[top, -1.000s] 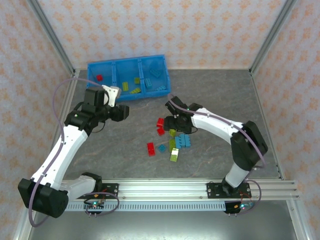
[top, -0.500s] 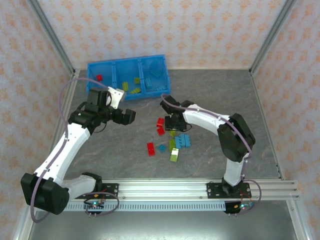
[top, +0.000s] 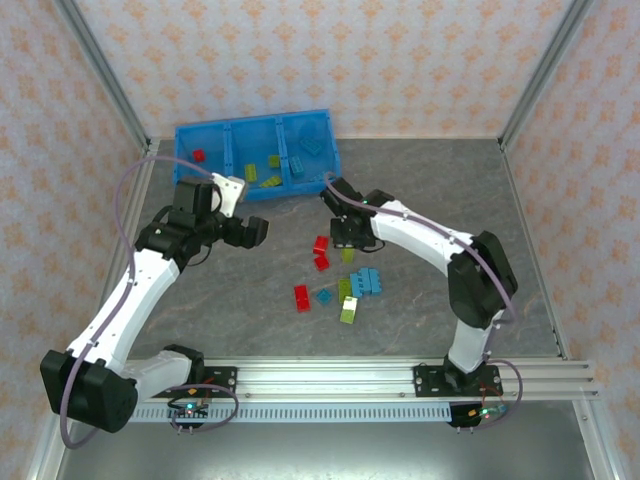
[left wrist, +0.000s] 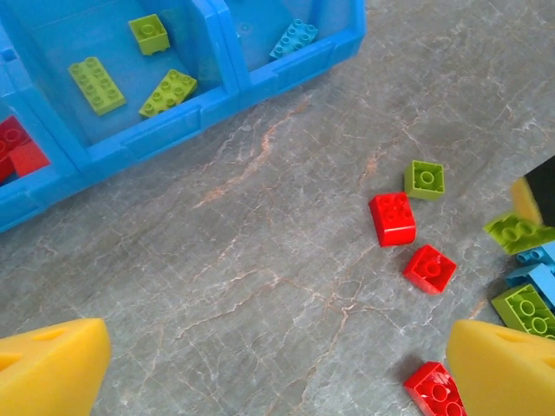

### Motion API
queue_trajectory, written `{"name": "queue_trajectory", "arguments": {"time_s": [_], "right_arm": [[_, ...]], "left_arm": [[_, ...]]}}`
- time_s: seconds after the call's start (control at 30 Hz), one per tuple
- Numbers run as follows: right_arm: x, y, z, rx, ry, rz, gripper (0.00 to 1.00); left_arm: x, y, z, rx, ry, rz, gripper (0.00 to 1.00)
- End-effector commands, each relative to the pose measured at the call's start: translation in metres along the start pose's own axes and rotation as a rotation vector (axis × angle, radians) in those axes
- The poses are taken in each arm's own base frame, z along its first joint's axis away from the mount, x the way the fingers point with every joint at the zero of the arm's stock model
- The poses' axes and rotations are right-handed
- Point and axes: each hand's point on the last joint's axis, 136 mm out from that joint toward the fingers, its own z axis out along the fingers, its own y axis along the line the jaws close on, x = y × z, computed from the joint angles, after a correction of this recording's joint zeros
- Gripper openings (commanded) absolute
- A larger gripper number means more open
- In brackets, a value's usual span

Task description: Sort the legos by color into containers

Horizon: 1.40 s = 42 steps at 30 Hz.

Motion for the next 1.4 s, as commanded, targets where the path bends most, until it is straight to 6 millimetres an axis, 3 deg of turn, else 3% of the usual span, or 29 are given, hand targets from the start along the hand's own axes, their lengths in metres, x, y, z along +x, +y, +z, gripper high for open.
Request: {"name": "queue_trajectory", "arguments": {"time_s": [0.0,0.13,0.27,0.4,0.57,0.8,0.83,0.9,1.03,1.2,1.37], "right_arm": [[-0.044,0.023,-0.061,-0.120,-0.202,0.031,0.10],[-0.083,0.077,-0.099,-0.322,-0.396,0.013,0.10],[-0.124,0.123,-0.107,-0.387,-0.536,-0.030,0.11],[-0.165,0.152,-0.080,-0.359,-0.623,-0.063,0.10],[-0.204,0.189,-0.030,-0.294,-0.684,-0.157,0.10],[-0.239,0.209,0.016,-0.221,-0.790,-0.196,0.11],[-0.242,0.210,0.020,-0.224,-0.810,-0.187,0.13],[-0.247,0.212,0.023,-0.248,-0.831,-0.180,0.30],[-0.249,0.220,0.000,-0.299,-0.840,-0.202,0.48],[-0.239,0.218,-0.047,-0.362,-0.778,-0.203,0.51],[-0.199,0.189,-0.104,-0.376,-0.621,-0.205,0.53]], "left_arm": [[-0.011,0.016,-0.013,-0.101,-0.086,-0.027,1.00],[-0.014,0.052,-0.024,-0.311,-0.134,-0.110,1.00],[-0.010,0.093,-0.043,-0.570,-0.169,-0.230,1.00],[-0.007,0.106,-0.051,-0.658,-0.182,-0.272,1.00],[-0.008,0.108,-0.055,-0.679,-0.181,-0.248,1.00],[-0.008,0.107,-0.058,-0.676,-0.183,-0.233,1.00],[-0.008,0.108,-0.059,-0.684,-0.182,-0.231,1.00],[-0.007,0.109,-0.060,-0.692,-0.183,-0.229,1.00],[-0.007,0.109,-0.058,-0.686,-0.184,-0.228,1.00],[-0.006,0.109,-0.054,-0.685,-0.170,-0.227,1.00],[-0.007,0.110,-0.053,-0.685,-0.169,-0.231,1.00]]}}
